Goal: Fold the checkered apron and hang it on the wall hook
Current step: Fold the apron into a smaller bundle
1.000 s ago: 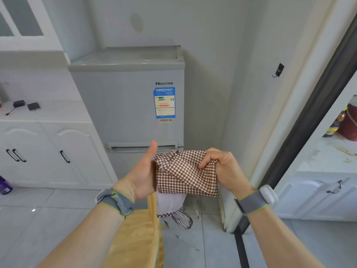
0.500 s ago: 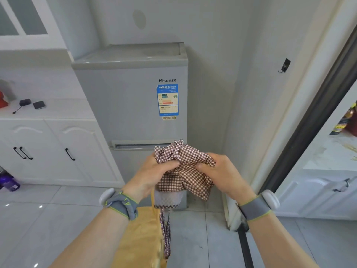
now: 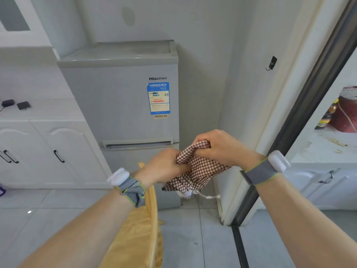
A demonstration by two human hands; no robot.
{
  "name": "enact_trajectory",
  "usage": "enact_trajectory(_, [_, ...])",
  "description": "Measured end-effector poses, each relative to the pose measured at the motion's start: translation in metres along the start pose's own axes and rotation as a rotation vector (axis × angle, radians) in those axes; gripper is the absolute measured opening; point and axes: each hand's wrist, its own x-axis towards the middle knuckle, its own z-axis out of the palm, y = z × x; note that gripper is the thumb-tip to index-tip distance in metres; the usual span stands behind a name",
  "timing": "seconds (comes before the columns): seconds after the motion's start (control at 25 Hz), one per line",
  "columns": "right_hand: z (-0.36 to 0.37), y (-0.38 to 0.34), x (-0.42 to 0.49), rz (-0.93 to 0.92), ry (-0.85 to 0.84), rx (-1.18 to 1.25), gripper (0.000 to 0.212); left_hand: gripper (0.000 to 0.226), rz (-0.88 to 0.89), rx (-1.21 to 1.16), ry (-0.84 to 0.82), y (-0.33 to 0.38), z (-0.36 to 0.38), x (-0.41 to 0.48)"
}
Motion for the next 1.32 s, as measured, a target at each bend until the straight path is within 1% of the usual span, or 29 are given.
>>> enact_trajectory(0.08, [0.008, -0.001, -0.005, -0.008, 0.111, 0.088, 0.012, 0.021, -0.116, -0.133, -0.004, -0.004, 0.009, -0.005])
enact_trajectory(0.16, [0.019, -0.003, -0.009, -0.085, 0.213, 0.076, 0.014, 0.024, -0.272, -0.294, 0.039, -0.005, 0.020, -0.010])
enact_trajectory(0.24, [0.033, -0.005, -0.010, -0.184, 0.280, -0.011, 0.021, 0.028, -0.508, -0.647, 0.136, -0.004, 0.027, -0.008])
enact_trajectory(0.28, [0.043, -0.007, -0.010, -0.221, 0.316, -0.071, 0.025, 0.025, -0.602, -0.849, 0.150, -0.003, 0.027, -0.006])
enact_trajectory(0.32, [0.056, -0.010, -0.012, -0.247, 0.355, -0.121, 0.027, 0.022, -0.621, -1.033, 0.131, -0.002, 0.025, -0.005])
enact_trajectory(0.4, [0.080, -0.015, -0.021, -0.286, 0.448, -0.126, 0.026, 0.025, -0.519, -1.320, 0.031, 0.001, 0.018, -0.011])
enact_trajectory(0.48, [0.094, -0.015, -0.027, -0.325, 0.539, -0.072, 0.025, 0.034, -0.344, -1.572, -0.074, -0.004, 0.010, -0.024])
enact_trajectory(0.56, [0.101, -0.017, -0.027, -0.307, 0.588, -0.042, 0.024, 0.045, -0.174, -1.717, -0.188, -0.007, 0.004, -0.037])
enact_trajectory(0.6, [0.102, -0.019, -0.025, -0.295, 0.589, -0.024, 0.022, 0.045, -0.147, -1.696, -0.204, -0.006, 0.004, -0.040])
enact_trajectory(0.64, [0.103, -0.022, -0.022, -0.305, 0.562, -0.024, 0.021, 0.041, -0.194, -1.595, -0.166, -0.005, 0.006, -0.039])
enact_trajectory(0.68, [0.103, -0.024, -0.021, -0.339, 0.521, -0.019, 0.022, 0.038, -0.278, -1.472, -0.087, -0.005, 0.011, -0.035])
enact_trajectory(0.72, [0.101, -0.023, -0.022, -0.365, 0.491, 0.021, 0.024, 0.040, -0.380, -1.358, 0.035, -0.004, 0.013, -0.032])
enact_trajectory(0.76, [0.099, -0.020, -0.024, -0.342, 0.498, 0.111, 0.030, 0.039, -0.442, -1.312, 0.140, -0.006, 0.015, -0.029])
enact_trajectory(0.8, [0.096, -0.016, -0.029, -0.228, 0.555, 0.269, 0.035, 0.035, -0.462, -1.318, 0.205, -0.010, 0.011, -0.027])
enact_trajectory(0.88, [0.094, -0.003, -0.042, 0.151, 0.731, 0.677, 0.038, 0.023, -0.449, -1.393, 0.270, -0.016, -0.007, -0.027])
enact_trajectory(0.92, [0.100, 0.000, -0.045, 0.302, 0.737, 0.801, 0.038, 0.021, -0.424, -1.438, 0.269, -0.018, -0.019, -0.029])
enact_trajectory(0.96, [0.110, 0.001, -0.046, 0.377, 0.673, 0.826, 0.041, 0.021, -0.391, -1.485, 0.245, -0.018, -0.030, -0.031])
enact_trajectory(1.0, [0.121, 0.001, -0.045, 0.380, 0.562, 0.815, 0.045, 0.023, -0.351, -1.521, 0.203, -0.017, -0.039, -0.032])
enact_trajectory(1.08, [0.137, -0.004, -0.034, 0.284, 0.308, 0.845, 0.053, 0.027, -0.303, -1.523, 0.121, -0.012, -0.052, -0.032])
enact_trajectory(1.12, [0.140, -0.005, -0.026, 0.244, 0.207, 0.851, 0.053, 0.029, -0.290, -1.510, 0.102, -0.012, -0.056, -0.032])
enact_trajectory(1.16, [0.140, -0.008, -0.020, 0.199, 0.128, 0.847, 0.045, 0.029, -0.282, -1.505, 0.093, -0.012, -0.059, -0.033])
enact_trajectory(1.24, [0.133, -0.014, -0.012, 0.163, 0.055, 0.802, 0.012, 0.030, -0.274, -1.509, 0.095, -0.015, -0.064, -0.033])
enact_trajectory(1.28, [0.130, -0.015, -0.009, 0.153, 0.049, 0.833, 0.008, 0.030, -0.275, -1.509, 0.106, -0.017, -0.066, -0.033])
enact_trajectory(1.32, [0.128, -0.015, -0.008, 0.154, 0.065, 0.896, 0.017, 0.030, -0.276, -1.509, 0.123, -0.021, -0.068, -0.033])
